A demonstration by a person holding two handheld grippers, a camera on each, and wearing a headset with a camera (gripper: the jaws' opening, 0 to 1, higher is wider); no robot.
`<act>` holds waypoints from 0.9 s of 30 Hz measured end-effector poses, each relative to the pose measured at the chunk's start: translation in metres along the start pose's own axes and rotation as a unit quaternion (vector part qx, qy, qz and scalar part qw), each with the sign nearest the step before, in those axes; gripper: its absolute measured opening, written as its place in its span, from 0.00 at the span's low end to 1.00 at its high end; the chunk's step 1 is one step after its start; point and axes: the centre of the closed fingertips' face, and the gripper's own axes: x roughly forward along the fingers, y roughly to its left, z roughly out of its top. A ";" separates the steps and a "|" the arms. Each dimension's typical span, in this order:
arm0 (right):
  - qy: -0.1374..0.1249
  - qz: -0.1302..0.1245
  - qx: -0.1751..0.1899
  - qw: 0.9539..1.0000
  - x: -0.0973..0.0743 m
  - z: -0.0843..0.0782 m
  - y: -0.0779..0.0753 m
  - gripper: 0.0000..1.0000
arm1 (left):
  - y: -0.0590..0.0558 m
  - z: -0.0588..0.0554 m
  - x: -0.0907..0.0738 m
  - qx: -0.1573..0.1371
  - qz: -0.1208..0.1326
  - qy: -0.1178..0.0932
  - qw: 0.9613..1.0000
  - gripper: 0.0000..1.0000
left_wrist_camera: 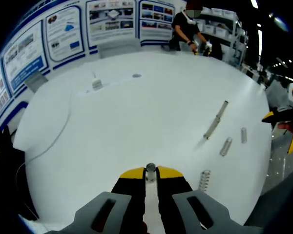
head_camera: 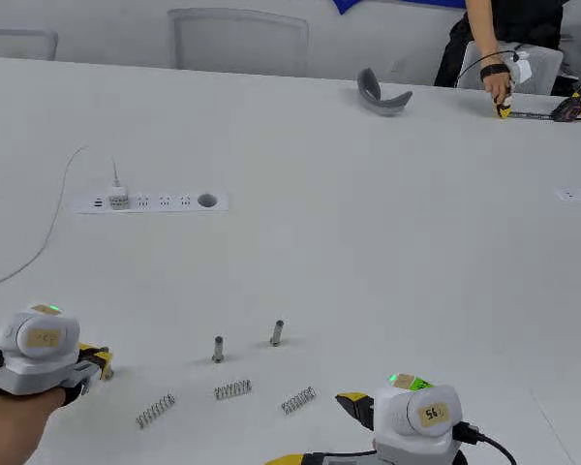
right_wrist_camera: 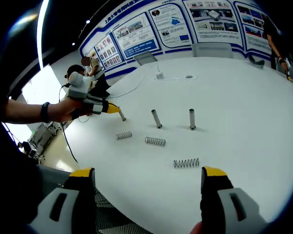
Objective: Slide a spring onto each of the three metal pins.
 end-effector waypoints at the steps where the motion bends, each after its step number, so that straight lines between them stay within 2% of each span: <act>1: 0.000 0.001 0.000 1.000 0.000 0.000 0.000 0.91 | -0.001 0.001 0.000 0.001 -0.001 -0.003 1.000 0.07; 19: 0.007 0.004 -0.001 1.000 0.000 -0.004 0.001 0.91 | -0.020 0.006 0.007 0.006 -0.012 -0.011 1.000 0.07; 27: 0.009 0.004 -0.002 1.000 0.001 -0.005 0.001 0.91 | -0.024 0.007 0.011 0.015 -0.015 -0.011 1.000 0.07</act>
